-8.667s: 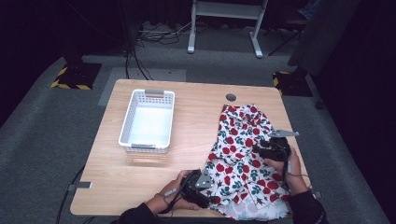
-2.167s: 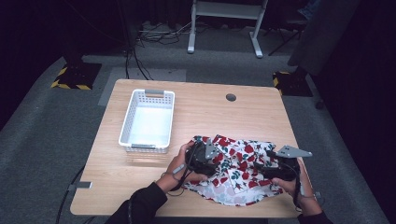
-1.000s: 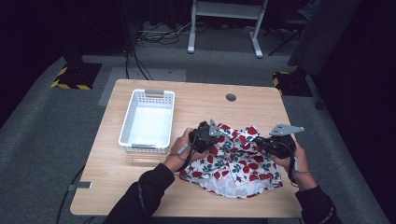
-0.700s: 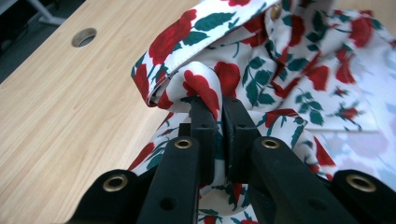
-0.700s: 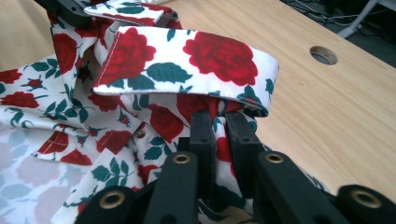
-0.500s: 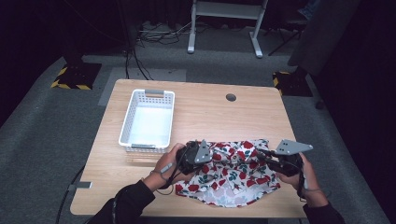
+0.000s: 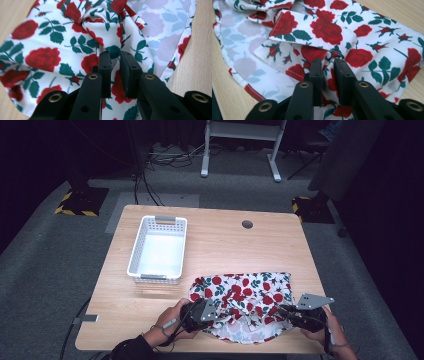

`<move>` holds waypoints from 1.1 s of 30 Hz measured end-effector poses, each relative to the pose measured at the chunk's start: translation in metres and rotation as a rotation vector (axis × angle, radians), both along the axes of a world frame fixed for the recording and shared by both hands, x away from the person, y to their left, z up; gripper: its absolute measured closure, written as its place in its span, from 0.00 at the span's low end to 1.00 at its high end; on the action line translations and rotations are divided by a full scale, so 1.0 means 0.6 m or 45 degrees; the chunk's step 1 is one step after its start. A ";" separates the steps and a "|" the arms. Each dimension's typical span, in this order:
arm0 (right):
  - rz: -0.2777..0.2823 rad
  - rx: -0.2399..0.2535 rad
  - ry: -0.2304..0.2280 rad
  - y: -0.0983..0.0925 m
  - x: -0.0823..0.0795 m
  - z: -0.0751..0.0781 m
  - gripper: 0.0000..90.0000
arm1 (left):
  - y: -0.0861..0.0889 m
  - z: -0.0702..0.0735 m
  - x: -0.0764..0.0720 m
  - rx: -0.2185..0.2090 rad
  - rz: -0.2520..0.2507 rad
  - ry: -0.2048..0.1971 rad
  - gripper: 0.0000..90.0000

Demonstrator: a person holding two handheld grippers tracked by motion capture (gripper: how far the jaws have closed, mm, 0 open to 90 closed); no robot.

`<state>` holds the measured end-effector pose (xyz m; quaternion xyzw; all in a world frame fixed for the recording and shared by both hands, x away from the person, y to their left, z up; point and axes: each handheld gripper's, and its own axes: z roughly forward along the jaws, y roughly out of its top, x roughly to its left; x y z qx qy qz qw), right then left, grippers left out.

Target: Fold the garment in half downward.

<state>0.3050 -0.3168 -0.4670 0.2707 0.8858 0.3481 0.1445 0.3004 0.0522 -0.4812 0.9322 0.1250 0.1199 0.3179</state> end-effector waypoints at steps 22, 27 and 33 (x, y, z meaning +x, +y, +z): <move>-0.220 0.011 -0.020 -0.012 -0.007 0.039 0.44 | -0.018 0.014 0.013 -0.086 0.147 -0.029 0.44; -0.313 -0.028 0.052 -0.005 0.031 0.009 0.42 | -0.023 -0.001 0.031 -0.077 0.099 0.021 0.75; -0.364 -0.096 0.136 -0.006 0.036 -0.031 0.38 | -0.020 -0.007 0.012 -0.048 0.027 -0.020 0.97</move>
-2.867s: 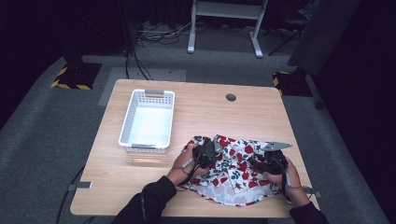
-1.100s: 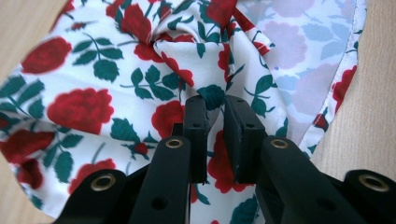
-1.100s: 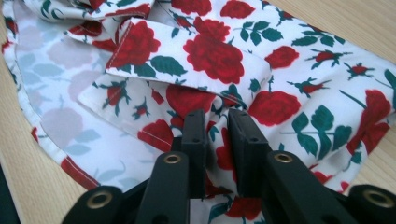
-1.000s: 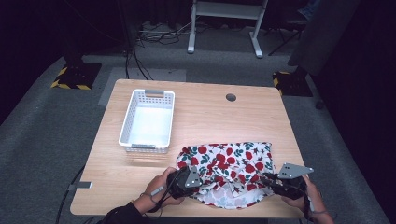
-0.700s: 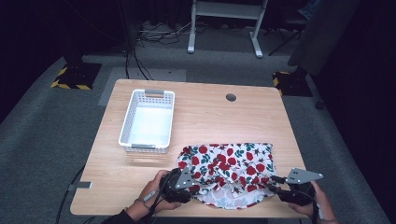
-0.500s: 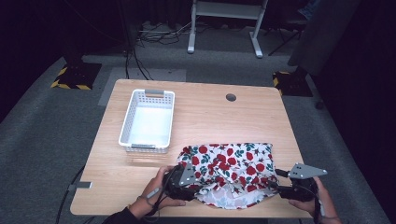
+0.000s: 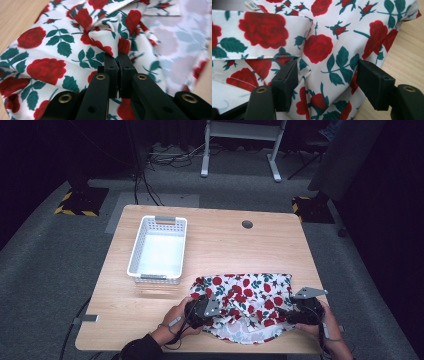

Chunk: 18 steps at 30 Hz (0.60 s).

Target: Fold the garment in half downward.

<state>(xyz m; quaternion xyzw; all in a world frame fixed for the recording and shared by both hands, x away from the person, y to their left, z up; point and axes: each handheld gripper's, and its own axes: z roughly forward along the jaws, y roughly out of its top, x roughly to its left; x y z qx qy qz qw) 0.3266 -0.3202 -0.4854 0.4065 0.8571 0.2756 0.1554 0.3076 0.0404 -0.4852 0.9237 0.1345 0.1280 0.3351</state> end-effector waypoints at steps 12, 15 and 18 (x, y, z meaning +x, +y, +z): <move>-0.154 0.071 0.005 -0.036 -0.016 -0.018 0.28 | 0.040 -0.016 -0.029 0.048 -0.076 0.042 0.95; -0.170 0.098 0.006 -0.041 -0.019 -0.020 0.28 | 0.050 -0.018 -0.034 0.027 -0.065 0.063 0.95; -0.180 0.103 -0.001 -0.043 -0.020 -0.022 0.27 | 0.059 -0.018 -0.040 0.032 -0.052 0.067 0.94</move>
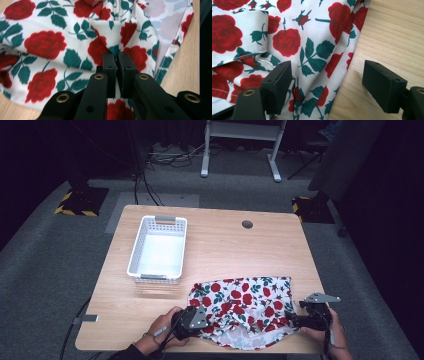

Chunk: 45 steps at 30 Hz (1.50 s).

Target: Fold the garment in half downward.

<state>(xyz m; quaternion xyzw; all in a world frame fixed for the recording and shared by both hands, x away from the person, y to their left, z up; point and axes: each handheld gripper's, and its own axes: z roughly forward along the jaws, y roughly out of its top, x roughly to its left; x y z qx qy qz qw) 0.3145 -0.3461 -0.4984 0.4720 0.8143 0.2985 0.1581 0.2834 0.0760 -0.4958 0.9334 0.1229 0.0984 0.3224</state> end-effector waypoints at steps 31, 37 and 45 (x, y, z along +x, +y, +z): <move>0.112 -0.257 -0.057 0.090 0.149 0.016 0.27 | -0.064 0.002 0.067 -0.095 0.139 0.029 0.44; 0.043 -0.313 -0.121 0.083 0.185 0.014 0.25 | -0.074 -0.004 0.074 -0.097 0.154 0.022 0.42; 0.075 -0.330 -0.164 0.079 0.177 0.032 0.31 | -0.004 0.035 0.076 -0.231 0.268 -0.012 0.37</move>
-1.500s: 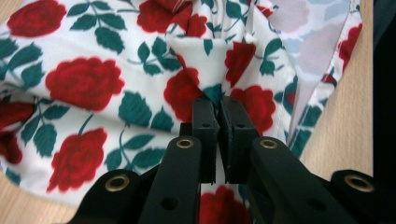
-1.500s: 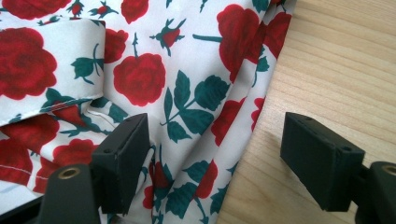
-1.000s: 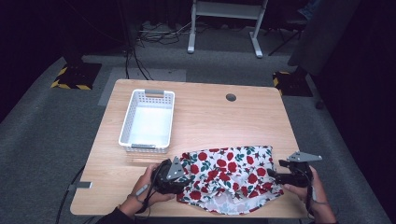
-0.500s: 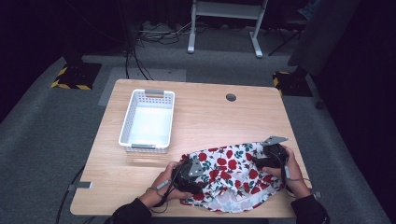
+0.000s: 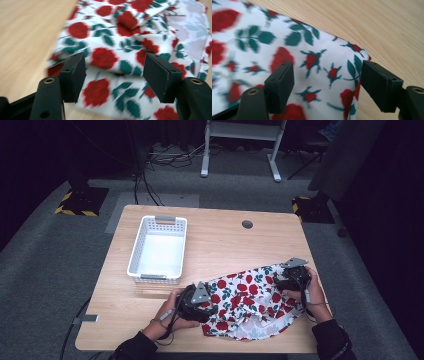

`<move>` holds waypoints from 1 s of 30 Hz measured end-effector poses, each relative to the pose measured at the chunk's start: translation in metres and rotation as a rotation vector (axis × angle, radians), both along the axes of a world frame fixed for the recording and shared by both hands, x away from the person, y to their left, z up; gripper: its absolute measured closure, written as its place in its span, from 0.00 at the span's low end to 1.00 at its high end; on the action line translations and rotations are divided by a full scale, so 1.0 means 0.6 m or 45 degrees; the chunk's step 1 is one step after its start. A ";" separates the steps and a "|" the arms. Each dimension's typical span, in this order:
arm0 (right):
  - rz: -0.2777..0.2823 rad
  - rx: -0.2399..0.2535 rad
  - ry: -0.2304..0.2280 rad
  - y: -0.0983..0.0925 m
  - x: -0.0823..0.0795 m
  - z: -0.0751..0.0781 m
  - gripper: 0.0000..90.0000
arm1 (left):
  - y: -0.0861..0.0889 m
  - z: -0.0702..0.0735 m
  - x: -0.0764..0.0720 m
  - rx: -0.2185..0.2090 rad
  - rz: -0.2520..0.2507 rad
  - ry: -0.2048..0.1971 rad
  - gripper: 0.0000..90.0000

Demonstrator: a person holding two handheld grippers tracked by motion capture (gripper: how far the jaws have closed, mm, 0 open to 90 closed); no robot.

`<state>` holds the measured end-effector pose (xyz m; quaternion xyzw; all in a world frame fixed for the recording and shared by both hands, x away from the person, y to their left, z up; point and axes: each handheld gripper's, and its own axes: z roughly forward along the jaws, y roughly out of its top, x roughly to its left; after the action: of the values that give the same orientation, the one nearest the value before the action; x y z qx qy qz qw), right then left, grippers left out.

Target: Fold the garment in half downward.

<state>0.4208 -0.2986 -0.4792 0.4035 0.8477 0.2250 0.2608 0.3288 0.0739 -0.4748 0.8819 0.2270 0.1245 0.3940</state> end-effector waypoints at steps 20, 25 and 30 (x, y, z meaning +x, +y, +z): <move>0.694 0.223 0.079 0.214 -0.176 0.040 0.32 | 0.024 -0.022 0.035 -0.034 0.202 0.029 0.27; 0.822 0.169 0.156 0.260 -0.205 0.019 0.31 | 0.019 -0.030 0.040 -0.006 0.223 0.017 0.26; 0.866 0.114 0.188 0.278 -0.212 -0.001 0.29 | 0.020 -0.031 0.042 -0.010 0.238 0.011 0.25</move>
<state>0.2938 -0.1320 -0.4799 0.1242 0.9395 0.3061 0.0910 0.3542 0.0861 -0.4937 0.8558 0.3105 0.1558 0.3833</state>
